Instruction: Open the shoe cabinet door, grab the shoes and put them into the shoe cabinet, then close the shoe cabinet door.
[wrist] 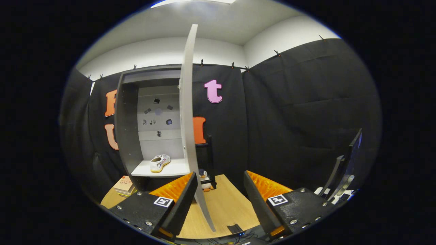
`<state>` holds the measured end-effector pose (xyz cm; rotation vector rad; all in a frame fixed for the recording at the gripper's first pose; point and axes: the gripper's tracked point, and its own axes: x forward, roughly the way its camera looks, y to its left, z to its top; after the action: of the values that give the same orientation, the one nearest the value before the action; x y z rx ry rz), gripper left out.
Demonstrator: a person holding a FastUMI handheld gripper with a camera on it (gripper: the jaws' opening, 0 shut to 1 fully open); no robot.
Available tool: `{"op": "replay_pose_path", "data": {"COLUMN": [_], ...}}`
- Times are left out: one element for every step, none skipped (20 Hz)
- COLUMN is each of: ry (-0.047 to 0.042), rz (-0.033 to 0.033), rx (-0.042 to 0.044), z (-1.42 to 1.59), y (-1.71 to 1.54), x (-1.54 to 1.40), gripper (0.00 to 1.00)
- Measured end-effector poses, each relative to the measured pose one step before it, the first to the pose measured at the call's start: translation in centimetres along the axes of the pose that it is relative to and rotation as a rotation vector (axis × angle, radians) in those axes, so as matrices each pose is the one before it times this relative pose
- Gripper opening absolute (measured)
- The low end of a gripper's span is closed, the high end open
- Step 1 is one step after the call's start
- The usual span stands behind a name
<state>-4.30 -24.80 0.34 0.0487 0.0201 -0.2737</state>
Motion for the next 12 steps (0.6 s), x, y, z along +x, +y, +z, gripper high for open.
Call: {"op": "replay_pose_path", "data": {"ry": [0.00634,0.00522,0.00484,-0.00077,0.0077,0.0028,0.00187,-0.00124,-0.00343,-0.00842,-0.00149,-0.00205], "rz": [-0.00005,0.00852,0.00109,0.00436,0.00361,0.00741,0.00634,0.01035,0.0016,0.00438,0.0051,0.00769], "rx": [0.00499,0.00502,0.00056,-0.00077,0.00079,-0.00114,-0.00214,-0.00154,-0.00927,-0.01217,-0.01141,-0.00353], "z": [-0.192,-0.135,-0.308,-0.022,-0.125,-0.112,-0.235,0.059,0.143,0.25,-0.099,0.137], "y": [-0.337,-0.105,-0.276,-0.074,-0.049,0.051,0.252,0.234,-0.004,-0.055,0.101,0.11], "x": [0.807,0.754,0.616,0.689,0.579,0.343,0.309,0.179,-0.072,0.069,0.041,0.022], "gripper": [0.86,0.87,0.87,0.88,0.88,0.89,0.89,0.89,0.89,0.89,0.89,0.89]}}
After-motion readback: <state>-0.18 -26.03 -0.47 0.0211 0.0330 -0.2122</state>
